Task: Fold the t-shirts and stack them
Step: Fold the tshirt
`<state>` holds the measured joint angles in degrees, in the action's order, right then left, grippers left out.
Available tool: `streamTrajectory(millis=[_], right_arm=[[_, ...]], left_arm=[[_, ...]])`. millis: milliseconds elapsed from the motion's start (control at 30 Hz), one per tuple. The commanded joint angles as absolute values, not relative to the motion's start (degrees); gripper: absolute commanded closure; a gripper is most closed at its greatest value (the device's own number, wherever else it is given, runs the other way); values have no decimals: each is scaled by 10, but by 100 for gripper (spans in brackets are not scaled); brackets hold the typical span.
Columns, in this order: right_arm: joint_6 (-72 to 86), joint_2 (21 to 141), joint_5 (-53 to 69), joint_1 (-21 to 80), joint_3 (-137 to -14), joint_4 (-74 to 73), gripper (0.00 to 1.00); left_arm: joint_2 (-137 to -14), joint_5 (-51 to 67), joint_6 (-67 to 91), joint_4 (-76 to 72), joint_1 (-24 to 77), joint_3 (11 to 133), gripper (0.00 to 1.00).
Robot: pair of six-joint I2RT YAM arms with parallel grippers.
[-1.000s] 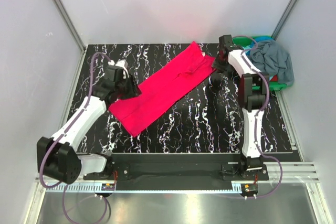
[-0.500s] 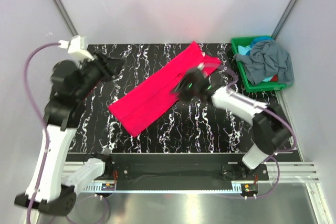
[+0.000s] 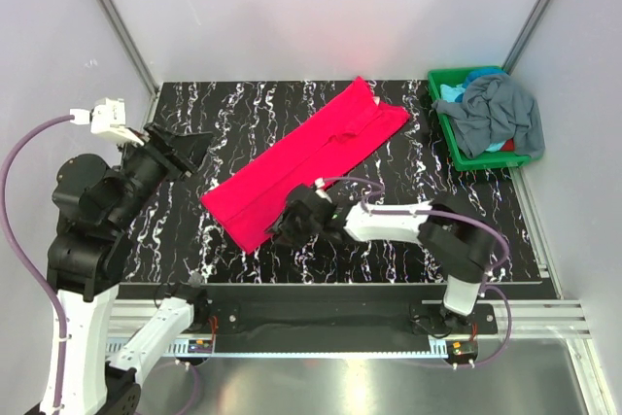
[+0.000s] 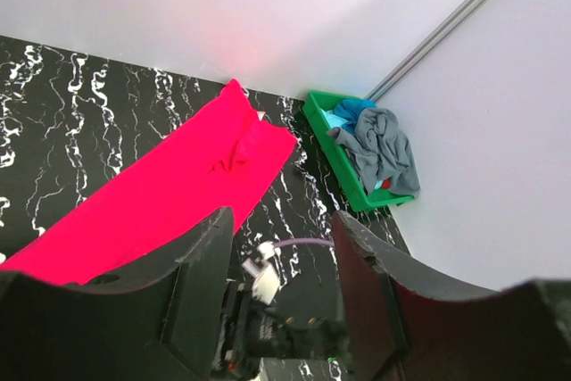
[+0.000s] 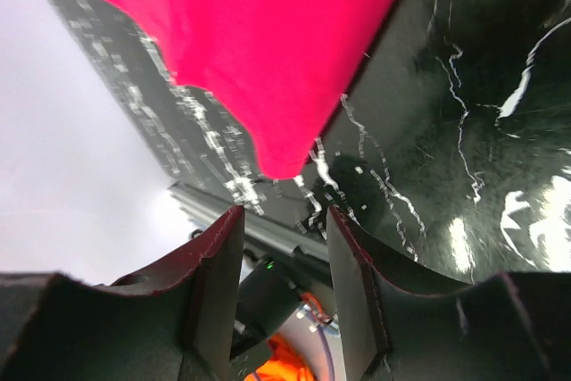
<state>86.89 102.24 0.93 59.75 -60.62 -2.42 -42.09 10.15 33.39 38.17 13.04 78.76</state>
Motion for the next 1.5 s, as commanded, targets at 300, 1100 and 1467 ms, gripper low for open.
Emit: streamTrajectory(millis=[300,1100,1467], right_arm=[[957,1143,-18,651,-687,18,50],[961,1151,-42,664,-656,18,99],[795,975,-69,659,-491,-199,100]], left_arm=[[-413,74,307,398,127,797,45],[-407,65,300,395,128,760,43],[-502,201,283,368,127,670,43]])
